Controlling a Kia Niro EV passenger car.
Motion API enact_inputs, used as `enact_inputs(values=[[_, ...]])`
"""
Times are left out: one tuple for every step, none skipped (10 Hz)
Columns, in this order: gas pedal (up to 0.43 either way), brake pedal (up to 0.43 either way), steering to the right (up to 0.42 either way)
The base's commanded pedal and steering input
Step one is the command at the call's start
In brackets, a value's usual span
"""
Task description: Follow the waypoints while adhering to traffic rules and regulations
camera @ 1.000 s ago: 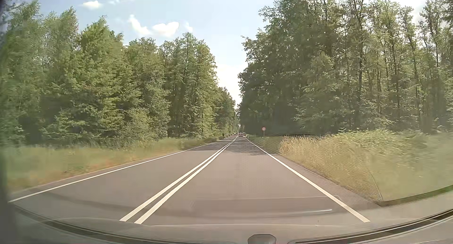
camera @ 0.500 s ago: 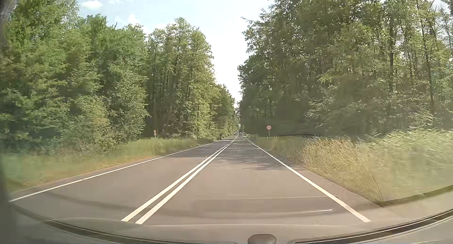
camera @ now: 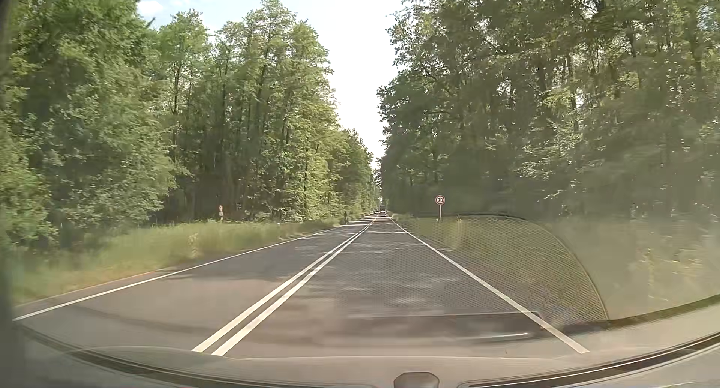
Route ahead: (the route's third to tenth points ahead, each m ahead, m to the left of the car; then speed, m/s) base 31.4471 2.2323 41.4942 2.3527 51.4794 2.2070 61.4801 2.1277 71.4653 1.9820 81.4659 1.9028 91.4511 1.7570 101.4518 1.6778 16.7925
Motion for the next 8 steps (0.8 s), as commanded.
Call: enact_inputs(values=[[0.087,0.037,-0.001],[0.087,0.037,0.0],[0.087,0.03,0.0],[0.087,0.03,-0.002],[0.087,0.037,-0.003],[0.087,0.03,-0.002],[0.087,0.037,-0.001],[0.087,0.037,0.0]])
